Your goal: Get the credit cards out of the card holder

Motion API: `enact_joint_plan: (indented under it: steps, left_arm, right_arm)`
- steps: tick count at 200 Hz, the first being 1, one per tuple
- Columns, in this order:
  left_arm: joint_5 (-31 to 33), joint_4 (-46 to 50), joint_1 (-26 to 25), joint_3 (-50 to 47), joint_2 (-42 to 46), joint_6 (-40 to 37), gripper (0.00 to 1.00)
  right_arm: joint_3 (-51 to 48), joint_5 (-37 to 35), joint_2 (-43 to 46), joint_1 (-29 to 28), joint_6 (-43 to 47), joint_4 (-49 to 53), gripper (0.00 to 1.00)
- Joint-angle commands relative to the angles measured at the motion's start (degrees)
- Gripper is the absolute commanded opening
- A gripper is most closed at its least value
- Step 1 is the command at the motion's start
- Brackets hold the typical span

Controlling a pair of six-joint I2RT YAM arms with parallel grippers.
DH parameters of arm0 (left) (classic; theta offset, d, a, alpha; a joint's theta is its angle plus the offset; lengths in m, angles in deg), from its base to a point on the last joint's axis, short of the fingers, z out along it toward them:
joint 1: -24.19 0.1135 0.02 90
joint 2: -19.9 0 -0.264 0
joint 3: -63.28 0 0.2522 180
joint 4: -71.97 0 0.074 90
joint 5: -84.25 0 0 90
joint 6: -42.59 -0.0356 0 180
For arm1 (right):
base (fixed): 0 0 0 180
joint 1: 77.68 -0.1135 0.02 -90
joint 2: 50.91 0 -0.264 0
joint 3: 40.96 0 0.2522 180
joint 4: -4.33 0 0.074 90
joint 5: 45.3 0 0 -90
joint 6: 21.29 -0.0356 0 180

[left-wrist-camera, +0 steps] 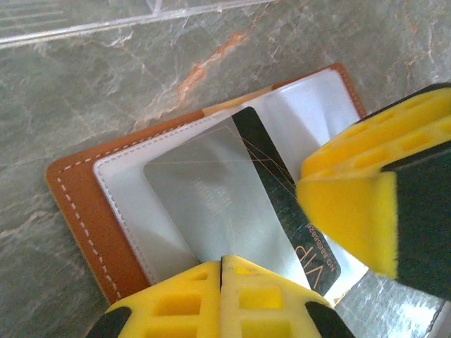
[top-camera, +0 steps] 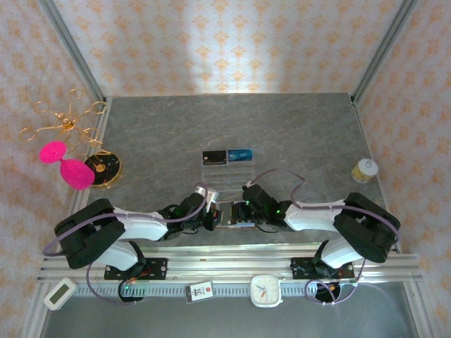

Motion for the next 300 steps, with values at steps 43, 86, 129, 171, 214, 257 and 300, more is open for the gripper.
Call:
enact_joint_plan:
  steps: [43,86,129,171,214,257,300]
  left_arm:
    - [-1.3,-3.8,-0.8,-1.8,-4.3,1.3,0.0]
    - [-0.9,-4.6,0.2,-5.1,-1.0,3.4,0.0]
    - [-2.2,-7.0,0.7,-6.2,-1.2,4.1,0.0]
    - [-3.0,-7.5,0.6,-5.1,-0.2,4.2,0.0]
    - [-1.2,-2.5,-0.6,1.6,4.8,0.7,0.0]
    - [1.0,-3.4,0.2,3.1,-2.9,-0.6,0.0]
    - [0.3,-4.5,1.4,0.5,-3.8,0.1,0.0]
  right_arm:
    - [-0.5,2.6,-3.2,0.2,-0.4,-4.1,0.13]
    - [-3.4,-2.2,1.3,1.7,-1.4,-0.4,0.07]
    - [-6.2,-4.3,5.9,2.5,-1.8,2.4,0.05]
    - [-6.7,-2.2,8.8,3.0,-0.2,2.0,0.0]
    - [-3.6,3.1,4.0,2.3,1.3,-0.6,0.0]
    - [0.2,2.2,0.4,0.9,2.4,1.3,0.02]
    - [-2.4,4.1,1.6,2.9,0.3,-1.2,0.25]
